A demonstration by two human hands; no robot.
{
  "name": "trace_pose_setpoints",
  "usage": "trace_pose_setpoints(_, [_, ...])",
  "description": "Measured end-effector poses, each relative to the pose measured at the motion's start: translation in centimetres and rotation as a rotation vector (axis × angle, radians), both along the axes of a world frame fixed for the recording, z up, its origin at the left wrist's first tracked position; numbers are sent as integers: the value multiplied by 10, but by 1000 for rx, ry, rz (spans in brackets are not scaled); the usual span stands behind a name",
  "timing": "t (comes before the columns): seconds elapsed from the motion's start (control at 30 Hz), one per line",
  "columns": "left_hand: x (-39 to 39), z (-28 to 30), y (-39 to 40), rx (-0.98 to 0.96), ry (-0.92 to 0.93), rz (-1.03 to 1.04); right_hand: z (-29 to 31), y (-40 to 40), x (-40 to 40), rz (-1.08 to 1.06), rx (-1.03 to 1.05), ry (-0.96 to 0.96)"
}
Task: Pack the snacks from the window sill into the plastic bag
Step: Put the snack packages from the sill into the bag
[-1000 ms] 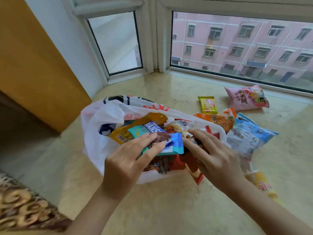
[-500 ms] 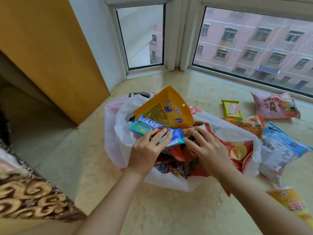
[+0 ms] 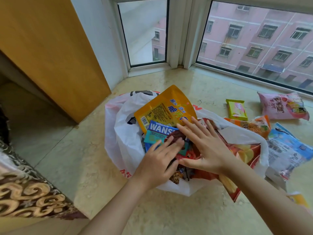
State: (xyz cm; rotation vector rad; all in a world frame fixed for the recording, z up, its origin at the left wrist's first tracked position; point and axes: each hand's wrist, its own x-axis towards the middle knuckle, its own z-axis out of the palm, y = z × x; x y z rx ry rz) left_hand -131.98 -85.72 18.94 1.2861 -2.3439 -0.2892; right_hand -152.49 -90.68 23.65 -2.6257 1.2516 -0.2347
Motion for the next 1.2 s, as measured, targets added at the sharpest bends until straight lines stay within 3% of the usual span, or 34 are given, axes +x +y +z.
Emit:
trace_pose_setpoints(0.1, [-2, 6, -2, 72, 55, -102, -3, 4, 24, 81, 3, 30])
trace_pose_setpoints(0.17, [8, 8, -2, -58, 42, -126, -8, 3, 31, 63, 44, 78])
trace_pose_setpoints(0.23, [26, 10, 0, -234, 36, -61, -13, 1, 30, 37, 68, 108])
trace_pose_setpoints(0.3, [43, 14, -1, -324, -10, 132, -18, 0, 26, 30, 34, 145])
trace_pose_setpoints(0.37, [55, 17, -11, -257, -129, 377, -25, 1, 25, 39, -31, 190])
trace_pose_setpoints(0.5, [60, 32, -31, 133, -482, 668, -34, 0, 27, 41, -150, 202])
trace_pose_setpoints(0.57, [63, 38, -29, 77, -519, 716, -33, -3, 29, 32, -212, 189])
trace_pose_setpoints(0.67, [69, 57, -16, -25, -233, 862, -29, -10, 34, 29, -257, 192])
trace_pose_setpoints(0.77, [72, 81, -7, -20, 361, 996, -28, -16, 40, -20, -213, 232])
trace_pose_setpoints(0.87, [55, 113, 3, -191, 712, 826, -38, -14, 43, -10, -175, 257])
trace_pose_setpoints(1.1, [-4, 133, 42, -515, 578, 287, -41, -13, 42, 14, -141, 245])
trace_pose_setpoints(1.2, [-9, 126, 51, -550, 487, 287, -35, -8, 34, 29, -140, 234])
